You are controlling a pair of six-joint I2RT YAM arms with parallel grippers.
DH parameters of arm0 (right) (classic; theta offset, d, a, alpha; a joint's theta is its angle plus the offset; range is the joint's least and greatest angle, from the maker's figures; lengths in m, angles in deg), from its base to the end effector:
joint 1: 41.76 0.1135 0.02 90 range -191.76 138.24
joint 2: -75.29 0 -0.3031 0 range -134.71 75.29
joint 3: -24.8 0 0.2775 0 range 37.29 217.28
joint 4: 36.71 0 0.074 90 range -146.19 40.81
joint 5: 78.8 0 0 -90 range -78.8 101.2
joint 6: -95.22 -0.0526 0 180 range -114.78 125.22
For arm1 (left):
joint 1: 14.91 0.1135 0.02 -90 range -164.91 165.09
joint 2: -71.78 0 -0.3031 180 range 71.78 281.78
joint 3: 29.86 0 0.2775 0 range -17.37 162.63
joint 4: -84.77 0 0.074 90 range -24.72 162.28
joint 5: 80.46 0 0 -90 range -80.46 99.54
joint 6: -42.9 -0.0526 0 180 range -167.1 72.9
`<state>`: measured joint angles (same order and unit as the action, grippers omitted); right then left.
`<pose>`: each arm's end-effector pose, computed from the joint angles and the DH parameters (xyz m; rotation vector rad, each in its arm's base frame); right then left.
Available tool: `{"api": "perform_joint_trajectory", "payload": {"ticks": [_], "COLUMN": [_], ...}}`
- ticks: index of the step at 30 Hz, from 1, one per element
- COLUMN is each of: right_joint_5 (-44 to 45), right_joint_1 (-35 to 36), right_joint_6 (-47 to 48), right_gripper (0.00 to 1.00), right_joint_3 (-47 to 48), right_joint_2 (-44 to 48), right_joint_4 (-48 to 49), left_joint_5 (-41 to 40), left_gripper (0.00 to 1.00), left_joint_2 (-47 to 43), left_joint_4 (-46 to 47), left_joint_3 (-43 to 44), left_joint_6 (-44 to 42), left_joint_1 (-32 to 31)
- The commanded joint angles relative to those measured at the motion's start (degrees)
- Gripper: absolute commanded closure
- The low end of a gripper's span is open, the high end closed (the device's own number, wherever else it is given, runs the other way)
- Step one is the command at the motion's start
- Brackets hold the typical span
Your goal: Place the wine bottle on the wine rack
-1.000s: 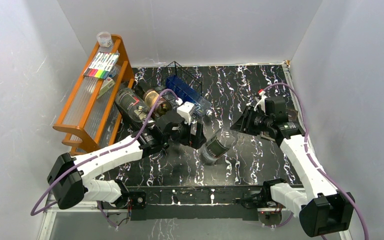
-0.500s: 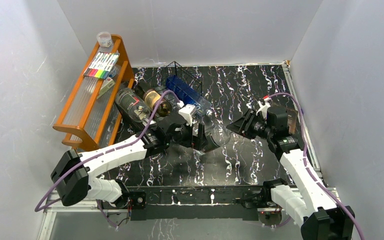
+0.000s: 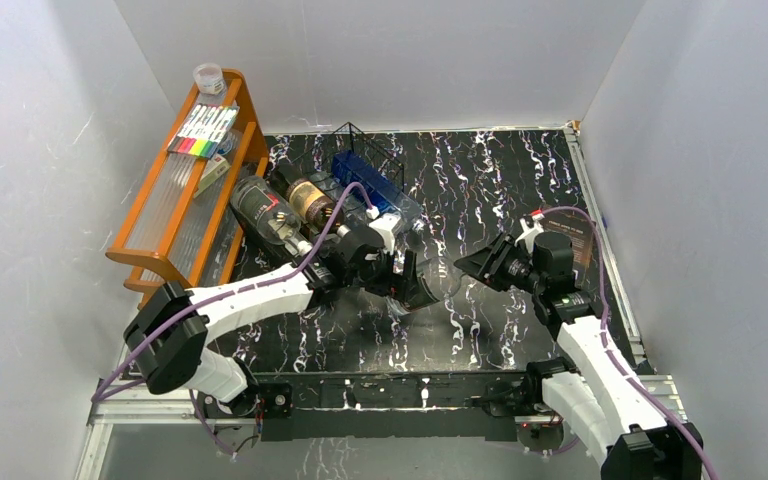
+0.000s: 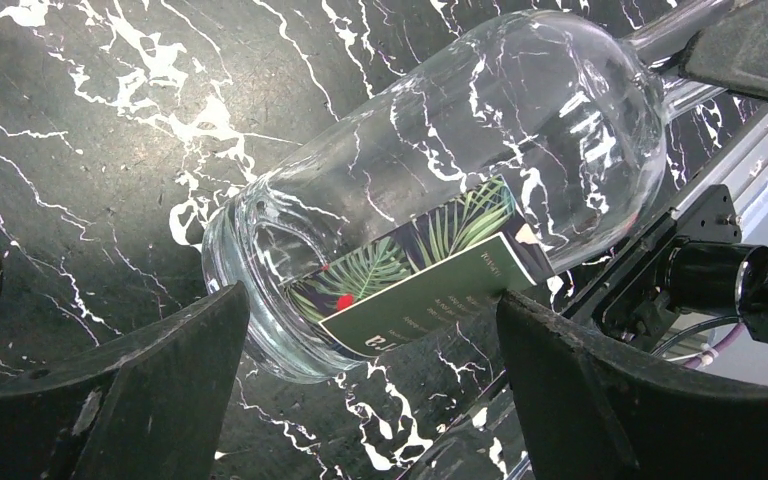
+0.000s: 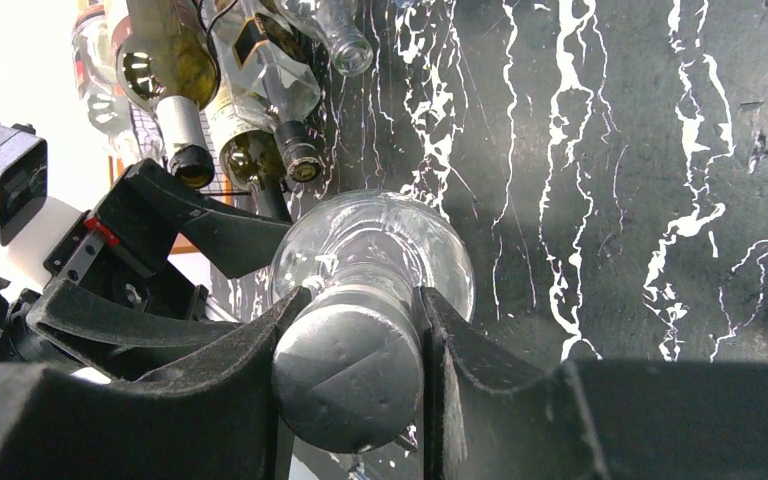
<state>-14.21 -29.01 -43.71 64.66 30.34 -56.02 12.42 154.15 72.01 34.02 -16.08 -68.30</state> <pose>0.1828 0.0645 0.2528 0.3646 2.1058 1.1081 0.2073 -0.2834 0.2603 0.4694 2.2090 -0.8960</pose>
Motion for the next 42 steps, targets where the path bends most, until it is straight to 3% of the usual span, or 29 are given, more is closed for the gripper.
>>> {"api": "perform_joint_trajectory", "payload": {"ticks": [1,12,20,26,33,42], "right_joint_5": [-7.3,-20.6,-24.1,-21.0,-7.9,-6.3], "right_joint_1": [0.4,0.6,3.4,4.9,4.9,4.9], "right_joint_6": [-7.7,3.6,2.8,5.7,13.4,16.2], "right_gripper": [1.0,1.0,1.0,1.0,1.0,1.0], "right_joint_3": [1.6,3.4,1.7,3.7,10.3,14.7], "right_joint_2": [4.7,9.4,12.9,12.3,7.0,5.6], "right_joint_4": [14.9,10.7,6.4,-5.2,-27.5,-31.4], "left_joint_5": [0.7,-0.4,-2.1,-3.2,-5.5,-6.4], "left_gripper": [0.1,0.12,0.13,0.13,0.13,0.14], "left_joint_2": [1.4,3.7,7.7,11.6,13.9,13.0], "left_joint_4": [-0.5,-1.3,-1.2,-1.2,-0.4,5.9], "left_joint_3": [1.5,-2.0,0.1,2.1,3.8,1.0], "left_joint_6": [0.3,1.3,0.6,0.3,0.8,1.0], "left_joint_1": [-0.3,-0.5,-0.6,-0.6,-0.5,-0.5]}}
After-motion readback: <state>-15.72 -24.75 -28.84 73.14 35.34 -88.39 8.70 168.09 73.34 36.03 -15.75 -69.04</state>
